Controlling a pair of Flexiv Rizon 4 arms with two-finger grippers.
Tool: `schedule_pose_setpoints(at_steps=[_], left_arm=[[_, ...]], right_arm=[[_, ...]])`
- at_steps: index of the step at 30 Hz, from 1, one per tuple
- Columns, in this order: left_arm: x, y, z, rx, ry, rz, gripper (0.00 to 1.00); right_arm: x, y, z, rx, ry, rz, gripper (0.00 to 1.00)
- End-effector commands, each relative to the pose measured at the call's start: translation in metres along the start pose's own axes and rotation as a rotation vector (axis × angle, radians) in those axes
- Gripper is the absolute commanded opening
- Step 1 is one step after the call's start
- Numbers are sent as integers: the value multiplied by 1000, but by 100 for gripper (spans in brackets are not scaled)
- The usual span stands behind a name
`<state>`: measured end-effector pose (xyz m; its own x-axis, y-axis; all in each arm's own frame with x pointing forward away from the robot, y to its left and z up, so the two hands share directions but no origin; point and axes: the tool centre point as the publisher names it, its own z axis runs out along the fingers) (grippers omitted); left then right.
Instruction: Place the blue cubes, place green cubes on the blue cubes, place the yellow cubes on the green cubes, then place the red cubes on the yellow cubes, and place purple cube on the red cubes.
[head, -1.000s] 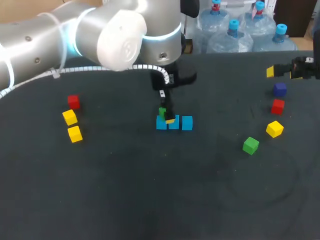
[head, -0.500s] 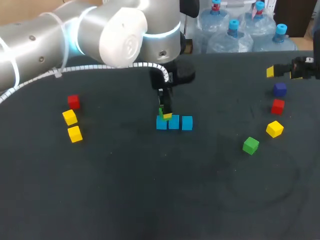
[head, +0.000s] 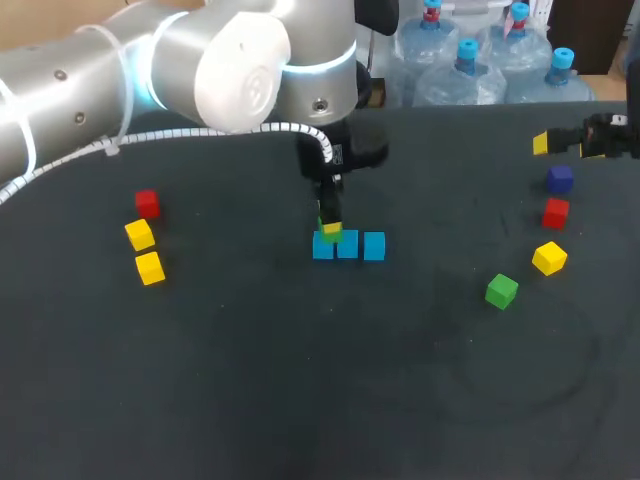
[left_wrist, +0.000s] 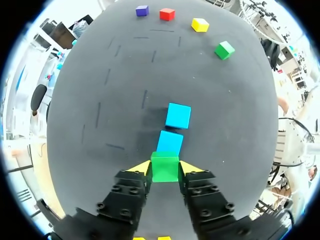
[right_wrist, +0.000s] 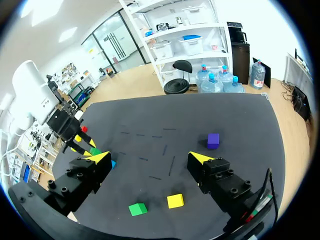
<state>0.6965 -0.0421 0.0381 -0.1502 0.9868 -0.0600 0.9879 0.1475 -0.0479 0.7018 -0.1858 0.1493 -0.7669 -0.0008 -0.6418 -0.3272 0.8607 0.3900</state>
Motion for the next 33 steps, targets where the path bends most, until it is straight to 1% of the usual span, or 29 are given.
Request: schedule_pose_setpoints(at_steps=[1, 2, 3, 17, 33], left_arm=[[0, 0, 1, 2, 2, 6, 7], [0, 0, 1, 3, 2, 10, 1], [0, 0, 1, 2, 2, 11, 0], [-3, -6, 1, 1, 3, 64, 0], [-2, -7, 1, -2, 10, 114, 0]], right_arm=[[0, 0, -1, 2, 0, 0, 100], [0, 0, -1, 2, 0, 0, 100], [0, 0, -1, 2, 0, 0, 100], [0, 0, -1, 2, 0, 0, 100], [0, 0, -1, 2, 0, 0, 100]])
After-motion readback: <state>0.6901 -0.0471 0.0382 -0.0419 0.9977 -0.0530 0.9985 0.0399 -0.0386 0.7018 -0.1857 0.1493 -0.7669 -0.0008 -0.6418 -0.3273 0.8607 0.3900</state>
